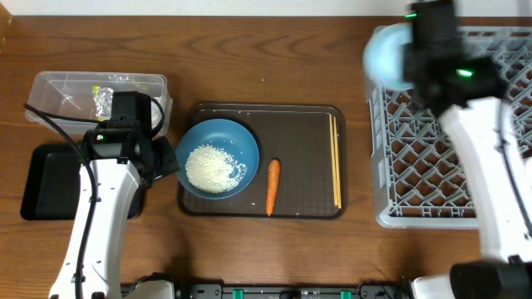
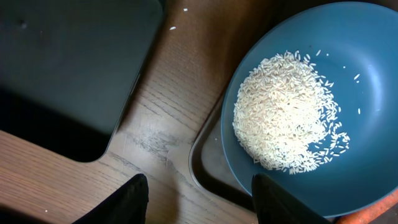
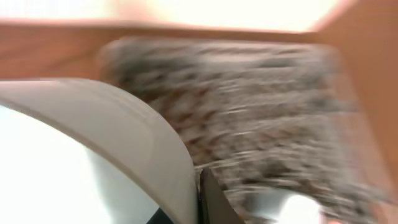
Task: Sort waste into correct bins and load items into the dishwasher rack
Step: 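Carry the light-blue bowl right and set it in the rack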
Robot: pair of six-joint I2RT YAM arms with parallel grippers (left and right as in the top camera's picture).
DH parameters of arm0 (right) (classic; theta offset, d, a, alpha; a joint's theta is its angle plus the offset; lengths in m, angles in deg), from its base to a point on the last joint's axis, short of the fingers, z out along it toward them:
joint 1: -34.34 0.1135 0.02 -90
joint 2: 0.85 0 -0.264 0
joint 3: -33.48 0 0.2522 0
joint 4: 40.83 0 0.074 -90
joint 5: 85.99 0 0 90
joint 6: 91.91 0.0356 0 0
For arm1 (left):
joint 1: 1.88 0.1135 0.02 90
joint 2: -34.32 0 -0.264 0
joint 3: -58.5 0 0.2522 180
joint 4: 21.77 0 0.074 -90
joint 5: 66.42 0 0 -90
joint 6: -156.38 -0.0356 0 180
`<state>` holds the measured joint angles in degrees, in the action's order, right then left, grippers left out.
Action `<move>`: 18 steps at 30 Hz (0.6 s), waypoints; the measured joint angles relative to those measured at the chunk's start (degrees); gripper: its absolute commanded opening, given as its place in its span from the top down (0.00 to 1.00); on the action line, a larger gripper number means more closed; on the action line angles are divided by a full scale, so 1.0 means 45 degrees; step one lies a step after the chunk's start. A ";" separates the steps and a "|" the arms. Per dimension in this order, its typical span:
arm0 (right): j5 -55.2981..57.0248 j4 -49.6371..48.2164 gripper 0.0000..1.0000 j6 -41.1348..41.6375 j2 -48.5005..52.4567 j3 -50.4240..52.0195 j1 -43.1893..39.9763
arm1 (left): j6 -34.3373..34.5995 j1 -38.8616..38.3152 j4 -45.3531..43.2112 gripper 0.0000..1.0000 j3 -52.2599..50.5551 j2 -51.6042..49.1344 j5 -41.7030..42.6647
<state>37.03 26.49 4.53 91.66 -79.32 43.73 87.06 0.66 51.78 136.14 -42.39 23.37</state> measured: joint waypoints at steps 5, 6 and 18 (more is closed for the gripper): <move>0.3410 -0.0340 0.99 0.0306 0.0253 0.0034 -0.1462 | 0.0000 0.0000 0.0000 0.45 0.0000 0.0000 0.0005; 0.4221 -0.0452 0.99 0.0457 0.0442 0.0053 -0.1773 | 0.0000 0.0000 0.0000 0.45 0.0000 0.0000 0.0005; 0.9190 -0.1914 0.99 0.1137 0.3235 0.0073 -0.4012 | 0.0000 0.0000 -0.0005 0.45 0.0000 0.0000 0.0000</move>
<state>78.38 17.88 9.64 106.22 -79.00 25.67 87.06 0.66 51.76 136.14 -42.39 23.37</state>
